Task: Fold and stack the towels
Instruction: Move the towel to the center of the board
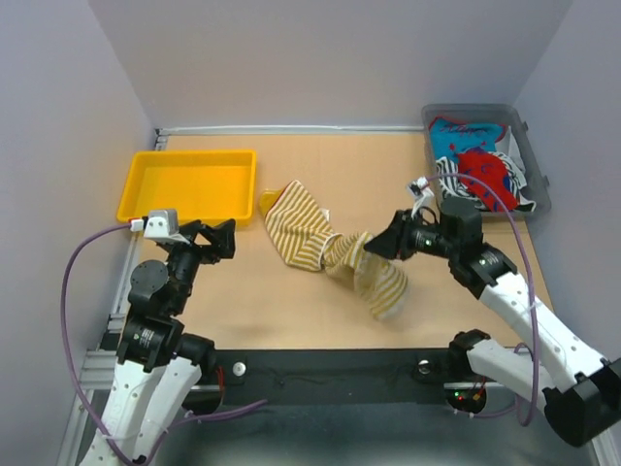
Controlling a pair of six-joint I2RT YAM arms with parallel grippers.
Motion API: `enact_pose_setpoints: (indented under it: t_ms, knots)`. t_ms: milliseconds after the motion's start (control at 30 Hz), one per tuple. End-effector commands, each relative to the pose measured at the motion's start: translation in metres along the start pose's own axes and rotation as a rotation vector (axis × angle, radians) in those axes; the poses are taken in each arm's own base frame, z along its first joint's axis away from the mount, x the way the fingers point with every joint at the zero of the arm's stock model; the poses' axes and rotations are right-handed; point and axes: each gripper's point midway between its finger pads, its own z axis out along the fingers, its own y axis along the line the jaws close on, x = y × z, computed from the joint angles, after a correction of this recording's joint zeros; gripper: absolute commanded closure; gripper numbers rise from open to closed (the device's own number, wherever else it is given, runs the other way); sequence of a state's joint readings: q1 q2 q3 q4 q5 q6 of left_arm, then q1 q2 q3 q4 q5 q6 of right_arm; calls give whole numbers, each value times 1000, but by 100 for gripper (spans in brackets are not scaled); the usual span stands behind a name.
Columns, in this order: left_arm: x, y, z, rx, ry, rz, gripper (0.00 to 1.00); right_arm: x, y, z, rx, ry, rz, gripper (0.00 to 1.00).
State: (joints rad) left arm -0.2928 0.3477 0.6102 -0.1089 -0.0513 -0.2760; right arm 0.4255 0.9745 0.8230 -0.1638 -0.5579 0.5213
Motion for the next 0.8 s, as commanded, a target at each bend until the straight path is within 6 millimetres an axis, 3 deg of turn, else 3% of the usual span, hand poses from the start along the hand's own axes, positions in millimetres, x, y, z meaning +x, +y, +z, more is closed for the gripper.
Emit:
enact_pose_setpoints:
  t_ms: [0, 133, 200, 300, 433, 467, 500, 533, 633, 767]
  knots:
    - [-2, -12, 6, 41, 6, -74, 5, 65, -20, -30, 136, 134, 197, 54]
    - [20, -20, 19, 73, 101, -128, 5, 66, -36, -34, 230, 121, 177, 33]
    - [32, -20, 26, 72, 152, -138, 5, 53, -41, -28, 252, 120, 119, 32]
    - [63, -19, 40, 53, 272, -170, 5, 37, -64, -10, 348, 161, 59, 32]
    - [118, -27, 55, 46, 469, -276, 7, 21, -106, 11, 500, 210, -37, 31]
    - [129, -29, 55, 43, 500, -288, 7, 27, -120, 19, 528, 245, -36, 32]
    - [132, -33, 60, 47, 503, -305, 7, 24, -118, 20, 523, 237, -39, 32]
    - [150, -32, 62, 22, 546, -313, 7, 34, -126, 28, 518, 282, -41, 31]
    - [178, -50, 66, 25, 602, -347, 8, 55, -138, 41, 483, 362, -42, 31]
    - [203, -56, 70, -29, 642, -388, 9, 65, -167, 34, 610, 372, -60, 31]
